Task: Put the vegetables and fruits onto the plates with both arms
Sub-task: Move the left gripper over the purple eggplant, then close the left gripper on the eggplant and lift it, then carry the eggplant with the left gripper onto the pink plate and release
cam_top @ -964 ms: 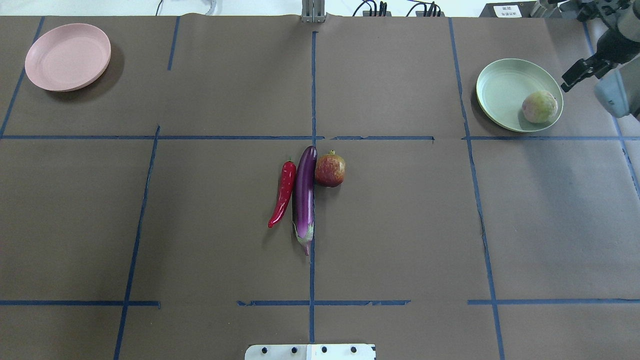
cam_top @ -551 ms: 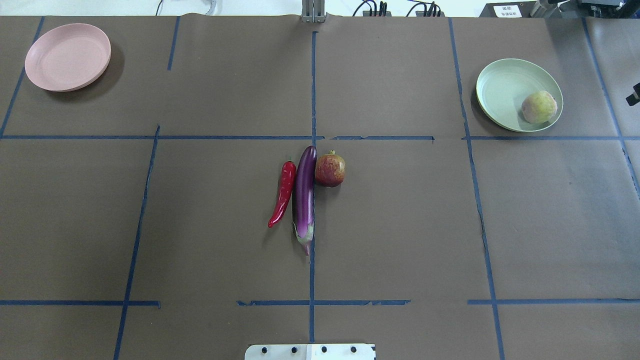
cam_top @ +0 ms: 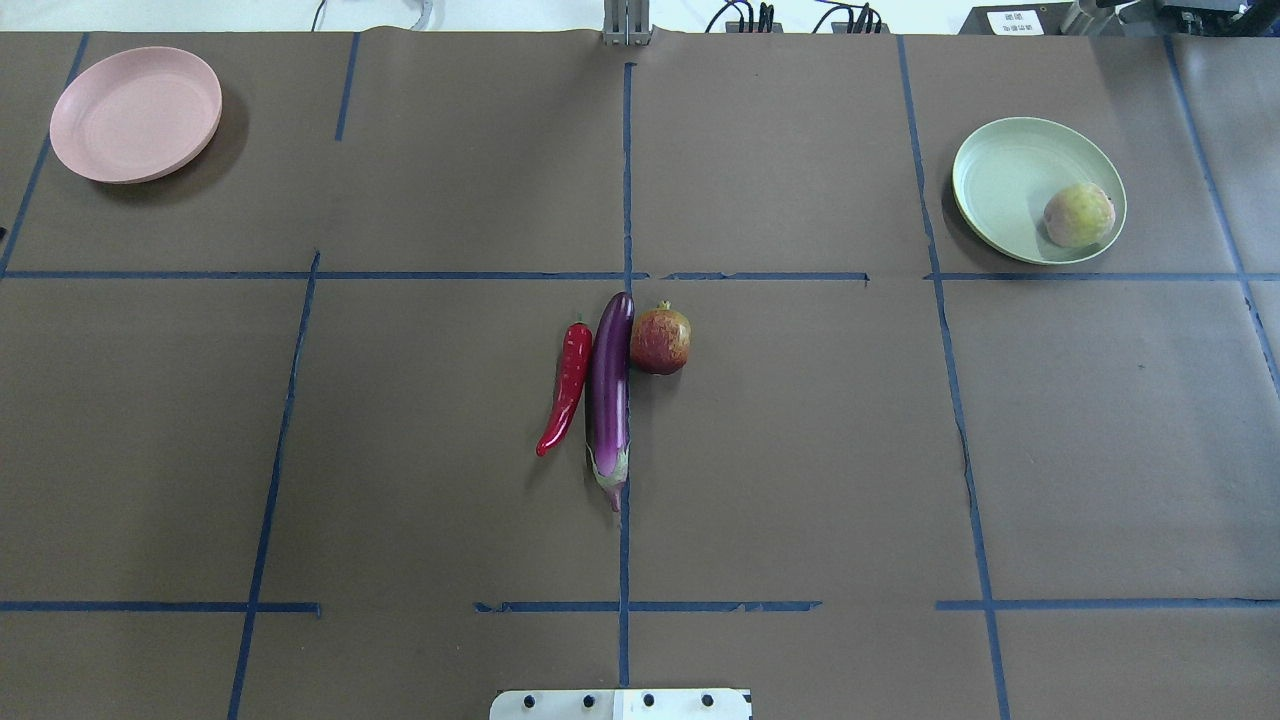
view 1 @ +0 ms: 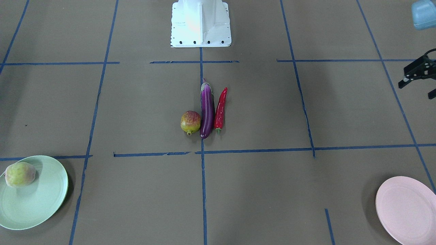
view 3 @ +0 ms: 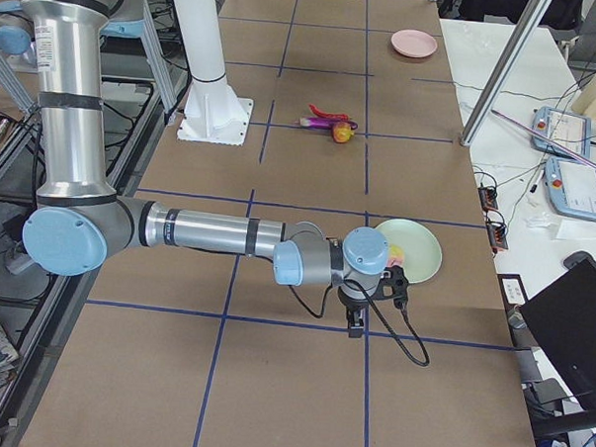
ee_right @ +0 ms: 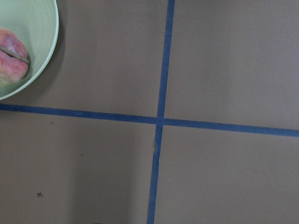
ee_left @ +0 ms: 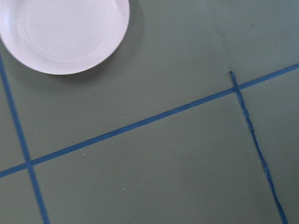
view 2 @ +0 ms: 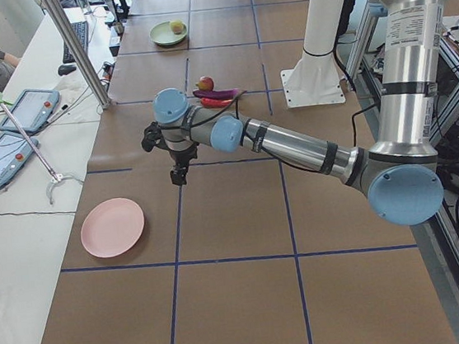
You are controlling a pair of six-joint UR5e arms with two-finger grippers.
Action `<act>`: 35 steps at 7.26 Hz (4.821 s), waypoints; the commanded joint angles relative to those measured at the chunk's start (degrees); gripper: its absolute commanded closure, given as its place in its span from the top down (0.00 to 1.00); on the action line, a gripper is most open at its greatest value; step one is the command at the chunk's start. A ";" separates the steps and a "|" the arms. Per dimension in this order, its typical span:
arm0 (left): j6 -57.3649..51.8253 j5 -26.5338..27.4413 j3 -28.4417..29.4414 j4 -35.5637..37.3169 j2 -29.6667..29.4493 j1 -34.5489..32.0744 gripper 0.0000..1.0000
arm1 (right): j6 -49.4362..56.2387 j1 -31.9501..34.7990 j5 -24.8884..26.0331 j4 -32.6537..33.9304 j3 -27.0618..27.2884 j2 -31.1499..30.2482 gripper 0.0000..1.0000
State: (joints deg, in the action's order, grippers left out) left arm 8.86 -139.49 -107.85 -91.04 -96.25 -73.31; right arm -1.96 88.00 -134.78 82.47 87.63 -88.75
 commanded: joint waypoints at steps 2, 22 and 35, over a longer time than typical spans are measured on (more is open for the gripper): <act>29.61 5.76 -2.27 -0.02 -12.42 18.93 1.00 | 0.03 0.06 3.56 5.33 5.62 -2.91 1.00; 61.17 20.99 7.99 9.91 -32.43 22.30 0.05 | -0.06 -0.20 2.77 4.37 5.71 -3.27 1.00; 18.57 19.27 73.15 -34.38 -34.62 1.51 1.00 | 0.64 -5.37 0.31 -0.44 7.38 0.66 0.97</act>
State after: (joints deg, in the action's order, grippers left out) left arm 28.10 -119.33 -34.20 -125.37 -130.76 -71.34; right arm -1.72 84.39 -134.68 84.26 94.84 -90.53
